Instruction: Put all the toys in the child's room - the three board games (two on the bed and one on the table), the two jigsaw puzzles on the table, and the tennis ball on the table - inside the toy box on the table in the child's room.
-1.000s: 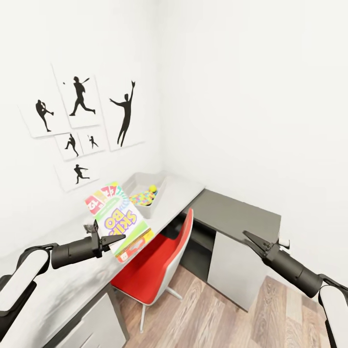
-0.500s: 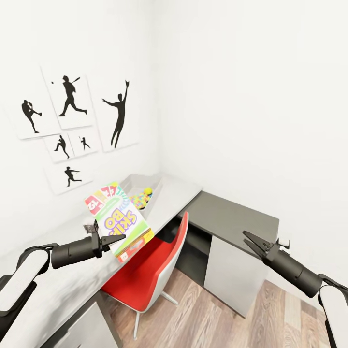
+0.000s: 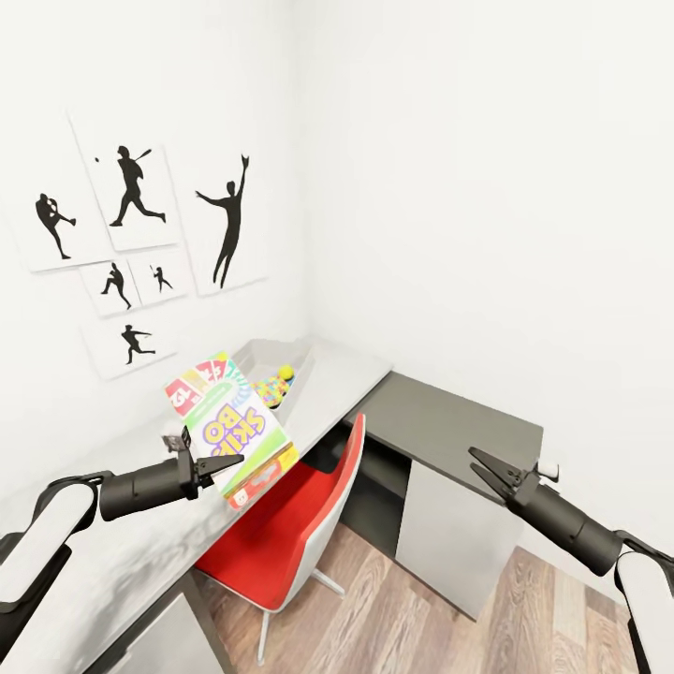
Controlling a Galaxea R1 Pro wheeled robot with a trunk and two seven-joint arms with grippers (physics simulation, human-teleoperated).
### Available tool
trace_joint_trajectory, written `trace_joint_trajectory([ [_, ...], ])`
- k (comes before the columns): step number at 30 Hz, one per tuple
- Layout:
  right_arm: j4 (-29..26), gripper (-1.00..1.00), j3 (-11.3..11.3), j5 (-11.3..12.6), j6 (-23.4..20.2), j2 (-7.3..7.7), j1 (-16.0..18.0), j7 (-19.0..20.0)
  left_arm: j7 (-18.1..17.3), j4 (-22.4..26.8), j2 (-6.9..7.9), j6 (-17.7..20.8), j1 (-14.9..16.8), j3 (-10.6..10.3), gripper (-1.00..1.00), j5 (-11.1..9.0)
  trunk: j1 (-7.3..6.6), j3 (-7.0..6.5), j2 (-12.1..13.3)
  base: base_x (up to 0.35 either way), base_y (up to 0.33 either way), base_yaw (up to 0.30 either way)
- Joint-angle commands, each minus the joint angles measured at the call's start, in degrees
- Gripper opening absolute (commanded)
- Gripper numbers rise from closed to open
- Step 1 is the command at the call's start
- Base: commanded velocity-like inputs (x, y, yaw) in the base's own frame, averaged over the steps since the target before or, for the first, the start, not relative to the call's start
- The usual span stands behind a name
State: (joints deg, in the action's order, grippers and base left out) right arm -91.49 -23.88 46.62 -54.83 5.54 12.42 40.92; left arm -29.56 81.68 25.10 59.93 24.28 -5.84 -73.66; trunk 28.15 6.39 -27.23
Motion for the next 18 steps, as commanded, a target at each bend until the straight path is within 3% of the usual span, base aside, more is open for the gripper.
trace_joint_trajectory([
  [1,0.0,1.00,-0.1,-0.1,-0.3,-0.01,0.1,0.3,-0.4,0.0,0.04,0.1,0.1,-0.1,-1.00,0.3,0.05,0.12,-0.1,0.220,0.000,0.000],
  [11,0.0,1.00,0.0,-0.1,-0.3,-0.01,0.1,0.3,-0.4,0.0,-0.04,0.1,0.1,-0.1,-1.00,0.3,0.05,0.12,-0.1,0.186,-0.100,0.007],
  [18,0.0,1.00,-0.1,-0.1,-0.3,-0.01,0.1,0.3,-0.4,-0.1,-0.05,0.1,0.1,-0.1,-1.00,0.3,0.05,0.12,-0.1,0.195,-0.072,0.224],
])
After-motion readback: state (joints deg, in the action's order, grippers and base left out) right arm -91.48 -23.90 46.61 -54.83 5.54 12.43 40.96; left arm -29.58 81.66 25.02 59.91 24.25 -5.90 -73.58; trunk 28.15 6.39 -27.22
